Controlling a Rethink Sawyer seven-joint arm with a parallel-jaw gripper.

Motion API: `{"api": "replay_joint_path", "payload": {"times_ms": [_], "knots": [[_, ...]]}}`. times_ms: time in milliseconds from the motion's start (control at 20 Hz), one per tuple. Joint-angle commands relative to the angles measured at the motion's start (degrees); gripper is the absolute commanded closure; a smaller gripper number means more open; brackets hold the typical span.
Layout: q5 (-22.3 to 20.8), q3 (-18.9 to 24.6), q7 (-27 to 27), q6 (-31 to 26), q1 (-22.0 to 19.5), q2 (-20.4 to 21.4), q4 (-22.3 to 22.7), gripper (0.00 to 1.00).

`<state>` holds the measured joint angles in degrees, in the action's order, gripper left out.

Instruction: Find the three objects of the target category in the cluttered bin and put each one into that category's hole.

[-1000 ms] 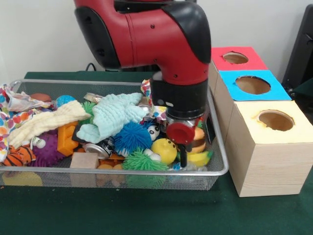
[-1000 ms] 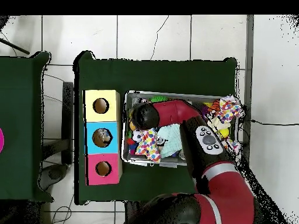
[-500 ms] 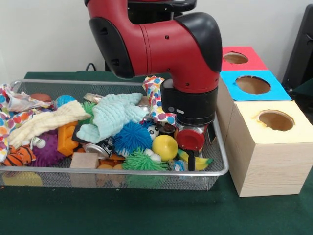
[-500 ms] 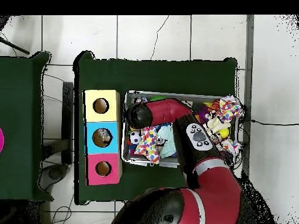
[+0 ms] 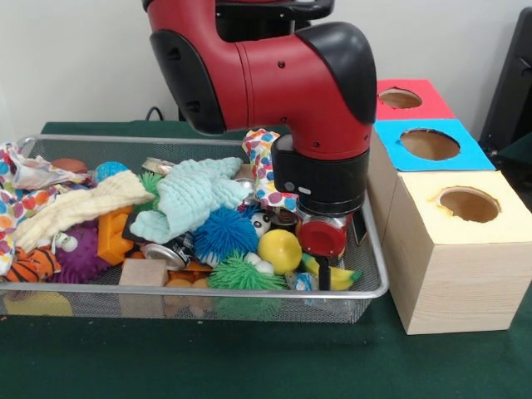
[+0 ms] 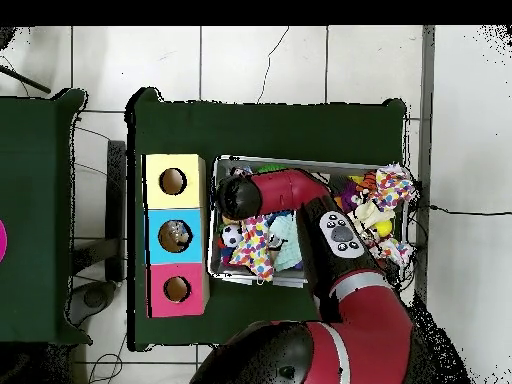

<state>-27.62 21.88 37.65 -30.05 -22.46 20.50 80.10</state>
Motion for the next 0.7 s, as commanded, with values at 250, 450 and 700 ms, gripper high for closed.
{"api": "replay_joint_path", "payload": {"times_ms": [250, 450, 700], "knots": [[2.00, 2.20, 3.85, -2.29, -2.43, -7.30, -5.92, 0.00], [3.11, 1.62, 4.29, -4.27, -2.16, -5.23, -4.98, 0.00], [3.88, 1.04, 5.34, -5.61, -1.11, -3.57, -4.59, 0.00]]}}
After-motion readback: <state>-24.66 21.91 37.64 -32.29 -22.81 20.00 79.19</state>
